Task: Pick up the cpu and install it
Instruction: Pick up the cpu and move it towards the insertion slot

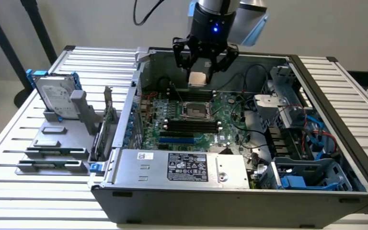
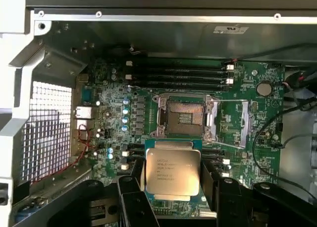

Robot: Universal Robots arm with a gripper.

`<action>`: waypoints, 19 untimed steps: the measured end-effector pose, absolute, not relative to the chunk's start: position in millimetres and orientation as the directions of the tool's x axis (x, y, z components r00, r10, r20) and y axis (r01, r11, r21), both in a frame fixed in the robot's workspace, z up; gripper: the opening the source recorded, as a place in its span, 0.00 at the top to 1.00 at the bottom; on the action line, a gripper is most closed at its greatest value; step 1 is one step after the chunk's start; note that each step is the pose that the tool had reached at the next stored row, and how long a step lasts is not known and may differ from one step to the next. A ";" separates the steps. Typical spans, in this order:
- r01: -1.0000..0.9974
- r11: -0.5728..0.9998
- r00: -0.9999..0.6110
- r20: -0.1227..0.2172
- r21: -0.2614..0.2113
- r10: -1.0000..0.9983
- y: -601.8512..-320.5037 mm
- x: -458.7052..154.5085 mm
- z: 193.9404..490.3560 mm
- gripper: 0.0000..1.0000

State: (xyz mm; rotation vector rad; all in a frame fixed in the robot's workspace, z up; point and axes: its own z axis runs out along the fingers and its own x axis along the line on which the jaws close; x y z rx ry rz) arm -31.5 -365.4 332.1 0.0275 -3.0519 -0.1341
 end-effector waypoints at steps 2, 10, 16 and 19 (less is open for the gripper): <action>-0.014 0.996 -0.996 0.086 0.088 -0.022 -357.2 -27.8 328.4 0.45; -0.014 0.996 -0.996 0.086 0.085 -0.021 -327.8 -24.9 314.7 0.45; -0.014 0.998 -0.996 0.086 0.063 -0.019 -321.6 -24.9 307.1 0.45; -0.014 0.998 -0.996 0.086 0.061 -0.019 -321.8 -24.9 305.7 0.45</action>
